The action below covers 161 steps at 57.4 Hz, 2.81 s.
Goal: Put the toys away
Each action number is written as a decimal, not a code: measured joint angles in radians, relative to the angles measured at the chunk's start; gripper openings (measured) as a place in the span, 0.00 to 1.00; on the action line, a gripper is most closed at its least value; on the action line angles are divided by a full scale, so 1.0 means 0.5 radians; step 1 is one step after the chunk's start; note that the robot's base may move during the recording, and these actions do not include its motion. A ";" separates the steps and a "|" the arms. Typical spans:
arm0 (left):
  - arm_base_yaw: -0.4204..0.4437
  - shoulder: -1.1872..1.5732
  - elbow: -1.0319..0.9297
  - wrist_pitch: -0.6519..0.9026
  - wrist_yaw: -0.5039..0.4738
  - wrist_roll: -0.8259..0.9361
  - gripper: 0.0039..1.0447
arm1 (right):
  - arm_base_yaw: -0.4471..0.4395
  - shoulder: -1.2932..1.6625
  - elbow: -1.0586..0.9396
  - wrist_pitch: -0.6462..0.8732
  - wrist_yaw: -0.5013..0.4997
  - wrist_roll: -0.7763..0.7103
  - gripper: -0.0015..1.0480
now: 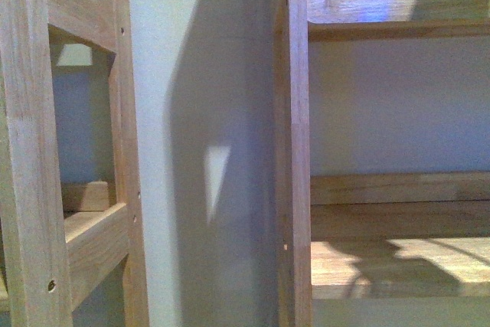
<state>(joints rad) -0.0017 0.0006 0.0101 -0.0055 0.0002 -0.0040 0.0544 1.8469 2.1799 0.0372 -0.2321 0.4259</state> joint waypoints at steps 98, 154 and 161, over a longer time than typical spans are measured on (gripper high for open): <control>0.000 0.000 0.000 0.000 0.000 -0.001 0.94 | -0.922 -2.385 -2.450 0.572 0.356 -0.594 0.98; 0.000 0.000 0.000 0.000 0.000 -0.001 0.94 | -0.344 -2.892 -3.937 0.526 0.274 -0.581 0.98; 0.000 0.000 0.000 0.000 -0.001 -0.001 0.94 | -0.325 -2.899 -3.946 0.524 0.287 -0.585 0.98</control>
<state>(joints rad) -0.0017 0.0006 0.0101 -0.0055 -0.0002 -0.0044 -0.1081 0.3973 0.2070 0.2993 -0.0887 0.1333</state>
